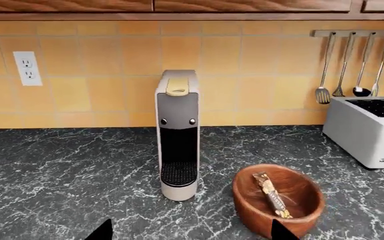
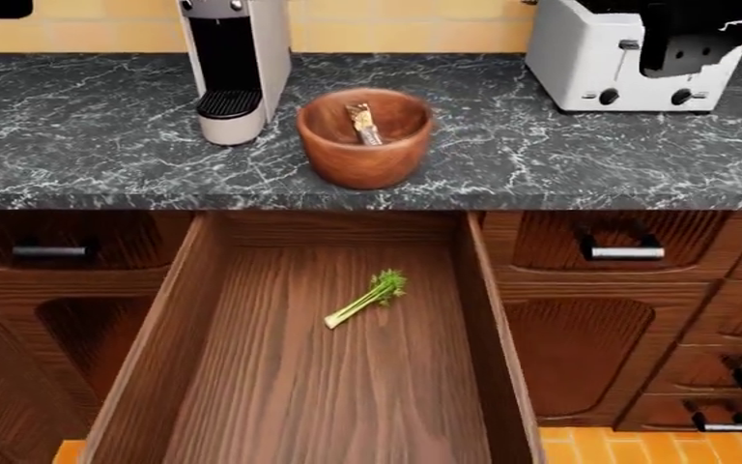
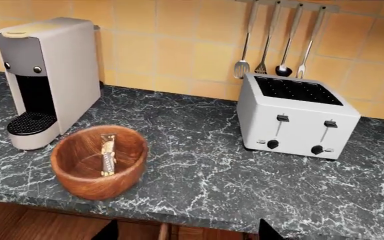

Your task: Place the bar in the bowl and close the drawer.

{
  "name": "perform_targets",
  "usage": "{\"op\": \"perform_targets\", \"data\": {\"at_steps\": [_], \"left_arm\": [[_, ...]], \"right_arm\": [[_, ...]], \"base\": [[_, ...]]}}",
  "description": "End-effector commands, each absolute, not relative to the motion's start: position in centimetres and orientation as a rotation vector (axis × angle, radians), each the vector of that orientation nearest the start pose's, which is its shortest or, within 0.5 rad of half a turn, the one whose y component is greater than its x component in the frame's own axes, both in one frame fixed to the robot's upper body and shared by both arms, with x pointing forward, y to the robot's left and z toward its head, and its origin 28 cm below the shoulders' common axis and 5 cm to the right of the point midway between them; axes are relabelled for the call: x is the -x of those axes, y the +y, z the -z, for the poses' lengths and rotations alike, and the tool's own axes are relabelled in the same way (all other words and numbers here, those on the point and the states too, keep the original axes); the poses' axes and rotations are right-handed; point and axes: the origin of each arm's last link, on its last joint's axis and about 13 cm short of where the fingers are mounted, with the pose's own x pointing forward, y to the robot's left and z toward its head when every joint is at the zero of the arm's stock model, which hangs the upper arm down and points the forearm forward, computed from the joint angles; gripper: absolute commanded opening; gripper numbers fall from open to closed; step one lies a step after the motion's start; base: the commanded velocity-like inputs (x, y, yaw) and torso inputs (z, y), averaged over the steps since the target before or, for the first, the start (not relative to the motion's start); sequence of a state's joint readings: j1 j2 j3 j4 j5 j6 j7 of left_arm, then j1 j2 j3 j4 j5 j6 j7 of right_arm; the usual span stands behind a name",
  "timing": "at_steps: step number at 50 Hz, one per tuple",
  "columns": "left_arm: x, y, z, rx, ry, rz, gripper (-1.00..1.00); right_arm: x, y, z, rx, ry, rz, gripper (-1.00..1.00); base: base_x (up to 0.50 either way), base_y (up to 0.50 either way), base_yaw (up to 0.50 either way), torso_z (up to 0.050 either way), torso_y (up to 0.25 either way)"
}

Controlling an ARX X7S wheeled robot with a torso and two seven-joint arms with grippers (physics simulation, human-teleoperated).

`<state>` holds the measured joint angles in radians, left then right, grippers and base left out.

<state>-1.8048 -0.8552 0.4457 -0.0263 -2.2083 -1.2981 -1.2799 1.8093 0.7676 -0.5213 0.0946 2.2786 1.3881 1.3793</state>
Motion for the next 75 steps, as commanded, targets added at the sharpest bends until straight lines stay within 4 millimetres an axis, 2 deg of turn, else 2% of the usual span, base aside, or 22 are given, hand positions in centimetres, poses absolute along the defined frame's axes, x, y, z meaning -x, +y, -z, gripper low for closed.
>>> {"op": "perform_targets", "data": {"at_steps": [1,48,51,61,75], "left_arm": [[-18.5,28.6,-43.0,-0.015,0.054,0.038,1.00],[-18.9,28.2,-42.4,-0.027,0.075,0.051,1.00],[-19.2,28.2,-41.9,-0.024,0.096,0.062,1.00],[-20.8,27.3,-38.4,-0.027,0.253,0.145,1.00],[-20.7,27.0,-38.1,-0.047,0.260,0.158,1.00]], "right_arm": [[-19.4,-16.4,-42.0,0.136,0.203,-0.089,1.00],[-19.4,-16.7,-41.3,0.144,0.238,-0.141,1.00],[-19.7,-16.6,-40.8,0.147,0.269,-0.155,1.00],[-21.2,-16.0,-37.8,0.142,0.439,-0.271,1.00],[-21.4,-15.8,-37.0,0.149,0.449,-0.324,1.00]], "base": [[-0.14,-0.50,0.00,0.000,0.000],[-0.01,-0.50,0.00,0.000,0.000],[0.00,-0.50,0.00,0.000,0.000],[0.00,-0.50,0.00,0.000,0.000],[0.22,-0.41,0.00,0.000,0.000]]}}
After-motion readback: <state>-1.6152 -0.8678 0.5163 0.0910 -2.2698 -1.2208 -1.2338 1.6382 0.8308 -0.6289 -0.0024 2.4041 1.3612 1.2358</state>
